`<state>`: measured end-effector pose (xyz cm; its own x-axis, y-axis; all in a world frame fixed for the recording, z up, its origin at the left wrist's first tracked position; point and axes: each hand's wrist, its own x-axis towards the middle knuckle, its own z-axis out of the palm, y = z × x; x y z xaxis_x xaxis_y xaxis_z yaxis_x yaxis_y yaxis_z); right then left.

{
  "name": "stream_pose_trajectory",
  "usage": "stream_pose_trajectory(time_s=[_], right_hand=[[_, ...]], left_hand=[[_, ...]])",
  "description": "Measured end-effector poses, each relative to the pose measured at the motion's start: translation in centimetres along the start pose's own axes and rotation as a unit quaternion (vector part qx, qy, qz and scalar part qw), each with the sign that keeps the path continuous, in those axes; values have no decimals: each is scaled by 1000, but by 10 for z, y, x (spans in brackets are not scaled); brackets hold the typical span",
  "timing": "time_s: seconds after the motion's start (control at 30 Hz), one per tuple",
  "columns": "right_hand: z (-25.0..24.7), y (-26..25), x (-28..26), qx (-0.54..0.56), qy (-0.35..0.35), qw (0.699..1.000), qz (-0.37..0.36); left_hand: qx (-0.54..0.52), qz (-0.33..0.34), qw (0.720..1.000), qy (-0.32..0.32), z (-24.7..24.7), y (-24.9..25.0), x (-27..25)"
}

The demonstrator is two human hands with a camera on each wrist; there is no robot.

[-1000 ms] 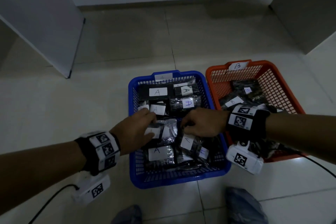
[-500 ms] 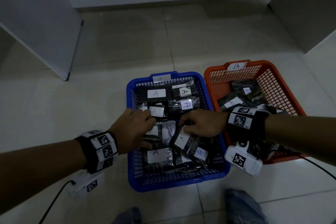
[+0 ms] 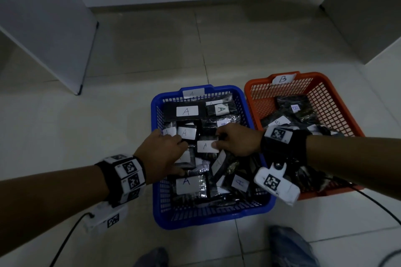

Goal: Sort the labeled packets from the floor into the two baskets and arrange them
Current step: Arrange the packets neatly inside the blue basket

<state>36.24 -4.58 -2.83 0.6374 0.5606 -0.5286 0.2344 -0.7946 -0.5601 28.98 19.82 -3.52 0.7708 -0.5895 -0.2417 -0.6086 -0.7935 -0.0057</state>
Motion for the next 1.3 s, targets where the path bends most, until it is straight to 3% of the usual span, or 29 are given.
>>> stream_pose_trajectory(time_s=[0.1, 0.17, 0.43, 0.53, 0.6, 0.7, 0.87, 0.97, 1.13, 1.3], right_hand=[[-10, -1, -1, -30, -69, 997, 8], [-10, -3, 1, -58, -78, 995, 11], [-2, 1, 11, -81, 18, 996, 18], [0, 2, 9, -94, 19, 995, 22], [-2, 1, 8, -83, 2, 996, 31], [-12, -2, 4, -45, -39, 998, 35], [-26, -2, -4, 32, -76, 996, 45], [-20, -2, -2, 52, -74, 995, 32], [5, -17, 10, 115, -80, 990, 26], [29, -30, 25, 142, -28, 989, 30]], left_hand=[[-4, -2, 1000, 5, -1, 1, -1], [-5, -12, 1000, 1, -1, 2, -2], [30, -3, 1000, -1, 0, 3, 2], [23, 7, 999, -28, 1, 7, 1], [-9, -8, 997, -71, 1, 4, 2], [-57, 10, 996, -69, -1, -1, 3], [17, -7, 995, -97, 0, 5, -1], [-24, 16, 999, -24, 0, -2, -7], [-119, -47, 991, 51, -23, -14, -8], [-114, 3, 993, 35, -15, -16, -13]])
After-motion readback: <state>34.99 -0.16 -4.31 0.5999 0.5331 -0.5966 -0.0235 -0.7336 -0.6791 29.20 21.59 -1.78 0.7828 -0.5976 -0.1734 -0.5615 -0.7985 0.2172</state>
